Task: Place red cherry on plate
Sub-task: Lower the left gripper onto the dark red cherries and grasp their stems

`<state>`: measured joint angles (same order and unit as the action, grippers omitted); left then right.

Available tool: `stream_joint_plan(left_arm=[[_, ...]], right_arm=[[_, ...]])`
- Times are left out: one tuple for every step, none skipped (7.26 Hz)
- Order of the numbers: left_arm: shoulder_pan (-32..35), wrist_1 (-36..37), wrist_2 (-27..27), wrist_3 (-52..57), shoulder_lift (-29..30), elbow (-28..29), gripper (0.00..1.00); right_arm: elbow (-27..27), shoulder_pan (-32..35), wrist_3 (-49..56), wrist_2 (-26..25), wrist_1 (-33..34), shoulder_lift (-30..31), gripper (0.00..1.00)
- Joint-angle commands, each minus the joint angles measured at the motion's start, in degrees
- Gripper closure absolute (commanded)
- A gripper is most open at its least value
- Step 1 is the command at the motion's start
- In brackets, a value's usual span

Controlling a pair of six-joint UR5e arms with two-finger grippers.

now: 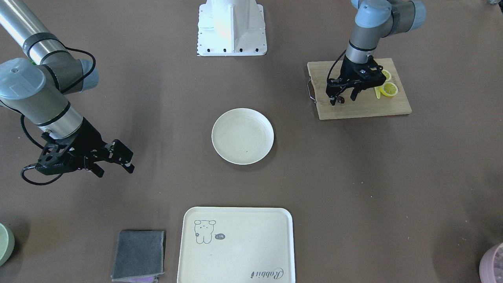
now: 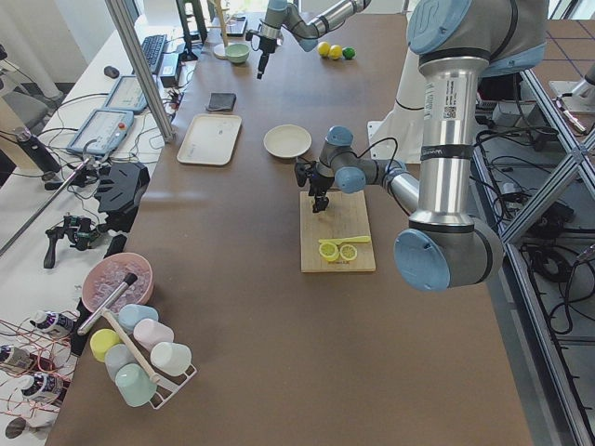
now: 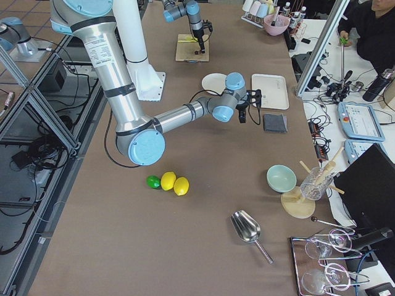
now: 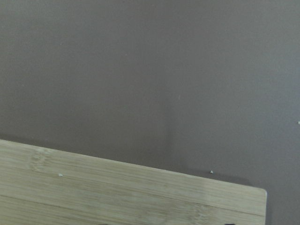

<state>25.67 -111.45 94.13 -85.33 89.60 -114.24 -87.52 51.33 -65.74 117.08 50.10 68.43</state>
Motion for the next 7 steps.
stream_joint_plan(left_arm=[[-0.5,0.0,0.1,0.0,-1.0,-0.1,0.26],[-0.6,0.0,0.2,-0.1,-1.1,-0.2,0.44],[-0.6,0.0,0.3,-0.1,-1.1,-0.4,0.83],[-0.6,0.0,0.6,-0.1,-1.1,-0.9,1.00],[-0.5,0.0,0.7,0.0,-1.0,-1.5,1.00],[-0.2,0.1,0.9,-0.1,-1.1,-2.7,1.00],[-0.1,0.1,0.9,-0.2,-1.1,-2.9,1.00]], right_arm=[[0.0,0.0,0.0,-0.5,0.0,0.2,0.00],[-0.2,0.0,0.0,-0.8,0.0,0.2,0.00],[-0.8,0.1,0.0,-0.9,0.0,0.4,0.00],[-1.2,0.1,0.0,-0.8,0.0,0.7,0.00],[-1.3,0.1,0.0,-0.8,0.0,0.7,0.00],[-1.3,0.1,0.0,-0.8,0.0,0.7,0.00],[-1.3,0.1,0.0,-0.9,0.0,1.1,0.00]])
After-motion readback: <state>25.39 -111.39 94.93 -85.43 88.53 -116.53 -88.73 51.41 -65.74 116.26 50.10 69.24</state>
